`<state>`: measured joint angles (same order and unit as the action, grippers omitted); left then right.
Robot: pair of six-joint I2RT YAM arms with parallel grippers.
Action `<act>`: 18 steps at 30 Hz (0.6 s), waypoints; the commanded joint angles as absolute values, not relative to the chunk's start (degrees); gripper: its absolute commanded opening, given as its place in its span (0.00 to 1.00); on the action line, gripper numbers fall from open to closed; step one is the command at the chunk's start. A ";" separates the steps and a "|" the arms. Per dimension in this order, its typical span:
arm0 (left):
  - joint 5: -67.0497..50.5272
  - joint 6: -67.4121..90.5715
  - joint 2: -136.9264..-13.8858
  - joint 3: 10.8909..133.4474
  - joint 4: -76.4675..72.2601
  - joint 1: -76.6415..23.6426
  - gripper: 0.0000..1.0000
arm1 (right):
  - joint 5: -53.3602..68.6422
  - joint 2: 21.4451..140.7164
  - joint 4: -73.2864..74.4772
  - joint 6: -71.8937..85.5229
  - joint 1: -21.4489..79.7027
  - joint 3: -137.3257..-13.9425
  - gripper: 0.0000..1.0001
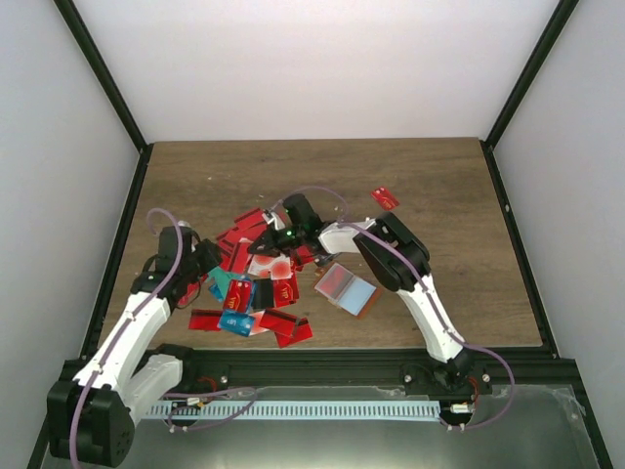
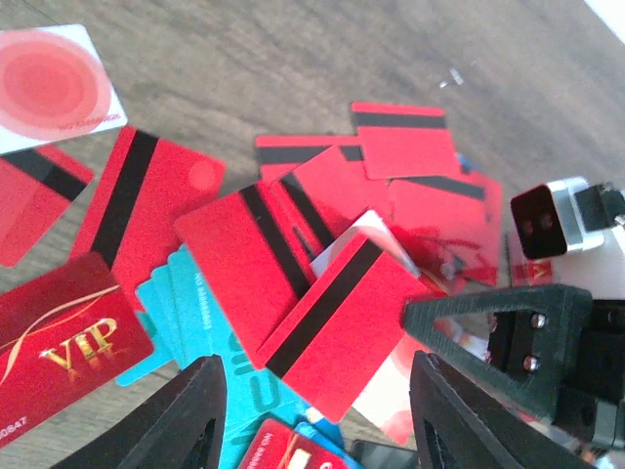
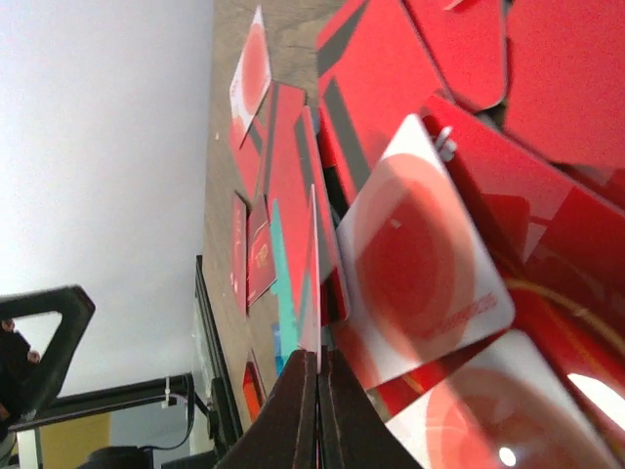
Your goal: Put the credit cards into the card holder
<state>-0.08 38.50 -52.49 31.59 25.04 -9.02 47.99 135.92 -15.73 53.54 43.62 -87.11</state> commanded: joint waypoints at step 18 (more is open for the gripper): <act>-26.25 22.64 -50.99 40.00 17.12 -9.05 0.72 | 54.41 106.46 -21.13 46.22 36.00 -62.98 0.01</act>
